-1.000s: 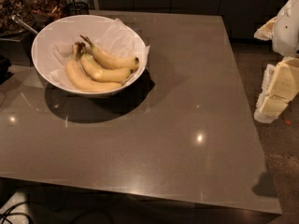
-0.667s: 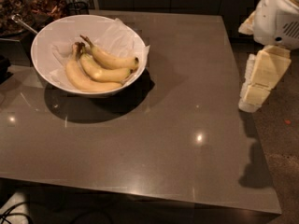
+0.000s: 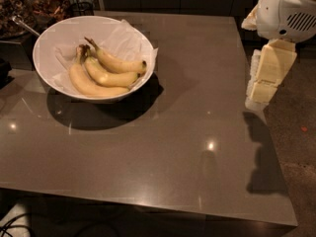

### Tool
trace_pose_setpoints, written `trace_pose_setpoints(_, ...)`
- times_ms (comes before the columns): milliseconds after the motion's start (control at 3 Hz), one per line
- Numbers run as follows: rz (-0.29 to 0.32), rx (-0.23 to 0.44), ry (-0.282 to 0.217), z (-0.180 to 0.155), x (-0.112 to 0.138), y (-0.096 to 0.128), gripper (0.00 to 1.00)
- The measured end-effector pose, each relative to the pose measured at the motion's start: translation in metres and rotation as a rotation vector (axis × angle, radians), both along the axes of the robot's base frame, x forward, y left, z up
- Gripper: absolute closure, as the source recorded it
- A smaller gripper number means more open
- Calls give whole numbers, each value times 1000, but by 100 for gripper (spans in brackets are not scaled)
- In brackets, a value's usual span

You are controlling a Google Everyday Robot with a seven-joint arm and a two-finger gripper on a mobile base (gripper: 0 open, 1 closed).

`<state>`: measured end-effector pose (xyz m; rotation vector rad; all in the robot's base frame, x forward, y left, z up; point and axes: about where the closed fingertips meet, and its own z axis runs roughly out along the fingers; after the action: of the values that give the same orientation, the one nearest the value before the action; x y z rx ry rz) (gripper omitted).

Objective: Pick banana from white bowl

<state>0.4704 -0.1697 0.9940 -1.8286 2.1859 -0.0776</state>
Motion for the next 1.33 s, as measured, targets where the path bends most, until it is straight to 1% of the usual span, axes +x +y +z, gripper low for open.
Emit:
trace_pose_setpoints(333,-7,34,-33,12,24,24,0)
trace_pose_setpoints(667,-11,43,-31,22,61,56,0)
trace_pose_setpoints(1000,51,38,-26,22,96,98,0)
trace_pose_setpoints(1333,62,60,-59,27,104,110,0)
